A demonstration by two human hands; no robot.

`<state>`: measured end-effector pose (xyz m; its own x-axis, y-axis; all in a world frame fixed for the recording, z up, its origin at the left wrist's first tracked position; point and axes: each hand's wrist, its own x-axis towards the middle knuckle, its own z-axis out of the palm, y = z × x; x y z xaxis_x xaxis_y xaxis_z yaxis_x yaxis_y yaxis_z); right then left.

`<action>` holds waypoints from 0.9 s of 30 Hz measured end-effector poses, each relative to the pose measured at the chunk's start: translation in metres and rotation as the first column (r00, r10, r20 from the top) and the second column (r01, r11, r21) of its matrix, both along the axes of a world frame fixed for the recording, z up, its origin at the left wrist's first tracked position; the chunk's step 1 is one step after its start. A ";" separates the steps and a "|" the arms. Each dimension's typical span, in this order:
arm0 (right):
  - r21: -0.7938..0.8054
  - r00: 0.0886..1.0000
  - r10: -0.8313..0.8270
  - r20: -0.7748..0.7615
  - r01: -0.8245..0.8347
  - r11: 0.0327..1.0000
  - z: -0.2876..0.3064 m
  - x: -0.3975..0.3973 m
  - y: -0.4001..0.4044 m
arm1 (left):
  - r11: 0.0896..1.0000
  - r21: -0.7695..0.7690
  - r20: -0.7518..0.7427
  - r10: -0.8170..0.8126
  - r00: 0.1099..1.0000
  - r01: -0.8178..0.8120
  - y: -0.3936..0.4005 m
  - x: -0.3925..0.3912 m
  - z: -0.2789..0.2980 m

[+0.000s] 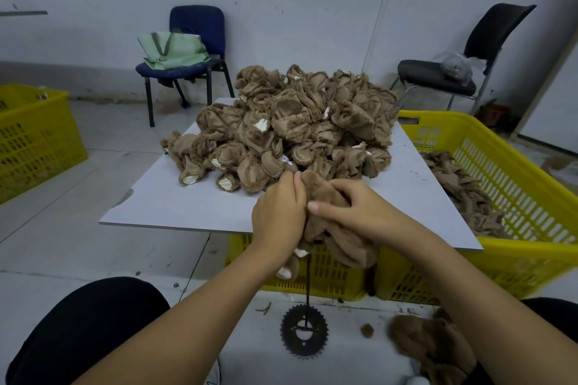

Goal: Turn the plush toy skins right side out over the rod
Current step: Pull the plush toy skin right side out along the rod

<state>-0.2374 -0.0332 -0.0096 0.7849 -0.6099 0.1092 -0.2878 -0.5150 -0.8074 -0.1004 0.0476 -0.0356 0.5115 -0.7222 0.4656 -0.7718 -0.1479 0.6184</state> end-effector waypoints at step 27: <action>-0.381 1.000 -0.028 -0.007 0.023 0.924 -0.021 0.006 0.007 | 0.957 -0.116 -0.035 -0.272 0.962 0.267 0.015 -0.007 -0.021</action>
